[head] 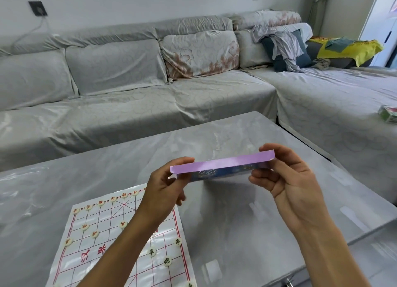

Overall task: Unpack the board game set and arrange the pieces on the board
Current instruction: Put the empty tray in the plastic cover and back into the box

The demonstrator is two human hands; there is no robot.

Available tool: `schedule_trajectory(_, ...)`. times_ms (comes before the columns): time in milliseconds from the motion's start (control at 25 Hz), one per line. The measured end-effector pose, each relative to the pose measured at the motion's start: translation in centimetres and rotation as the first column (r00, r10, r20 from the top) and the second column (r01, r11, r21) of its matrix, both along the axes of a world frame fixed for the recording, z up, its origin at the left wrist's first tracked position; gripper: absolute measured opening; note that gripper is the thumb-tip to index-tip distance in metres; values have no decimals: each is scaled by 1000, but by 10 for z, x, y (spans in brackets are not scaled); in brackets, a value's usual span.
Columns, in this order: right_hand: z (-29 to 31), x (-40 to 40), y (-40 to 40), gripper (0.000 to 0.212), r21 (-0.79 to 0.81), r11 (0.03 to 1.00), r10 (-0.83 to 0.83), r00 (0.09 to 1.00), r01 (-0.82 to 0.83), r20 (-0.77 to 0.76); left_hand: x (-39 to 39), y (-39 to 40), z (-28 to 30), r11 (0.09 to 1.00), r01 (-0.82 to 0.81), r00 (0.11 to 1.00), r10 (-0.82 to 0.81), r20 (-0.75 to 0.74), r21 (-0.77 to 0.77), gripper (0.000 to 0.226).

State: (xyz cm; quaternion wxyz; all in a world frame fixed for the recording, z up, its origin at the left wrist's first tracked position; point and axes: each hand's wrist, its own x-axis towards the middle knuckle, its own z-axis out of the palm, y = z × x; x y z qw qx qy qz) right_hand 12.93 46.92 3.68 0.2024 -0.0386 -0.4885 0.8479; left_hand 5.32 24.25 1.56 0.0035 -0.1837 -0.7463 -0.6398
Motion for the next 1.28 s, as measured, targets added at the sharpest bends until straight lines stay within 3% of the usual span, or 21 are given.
schedule_trajectory(80, 3, -1, -3, 31, -22, 1000, 14, 999, -15, -34, -1, -2, 0, 992, 33, 996, -42, 77, 118, 26)
schedule_trajectory(200, 7, -2, 2, 29, 1, 999, 40, 997, -40, -62, 0, -5, 5, 961, 91, 992, -110, 59, 260, 38)
schedule_trajectory(280, 11, -5, 4, 30, 165, 986, -15, 1000, 18, -16, 0, 0, 11, 970, 49, 998, -56, 20, 238, 38)
schedule_trajectory(400, 14, -16, 9, 26, 427, 892, -161, 987, 145, 0, -5, 13, 18, 983, -57, 997, 65, -37, 172, 36)
schedule_trajectory(520, 10, -25, 24, 22, 523, 827, -220, 975, 208, -40, -11, 25, 21, 990, -50, 995, 60, -74, 134, 27)
schedule_trajectory(880, -4, -40, 47, 20, 654, 709, -222, 963, 265, -150, -24, 29, 24, 993, 0, 997, 9, -79, 121, 30)
schedule_trajectory(1040, -7, -41, 50, 21, 652, 704, -223, 959, 283, -176, -26, 36, 25, 993, -79, 990, 88, -113, 84, 26)
schedule_trajectory(1280, -10, -40, 52, 23, 641, 721, -202, 965, 264, -170, -28, 32, 21, 993, -45, 992, 57, -110, 109, 21)
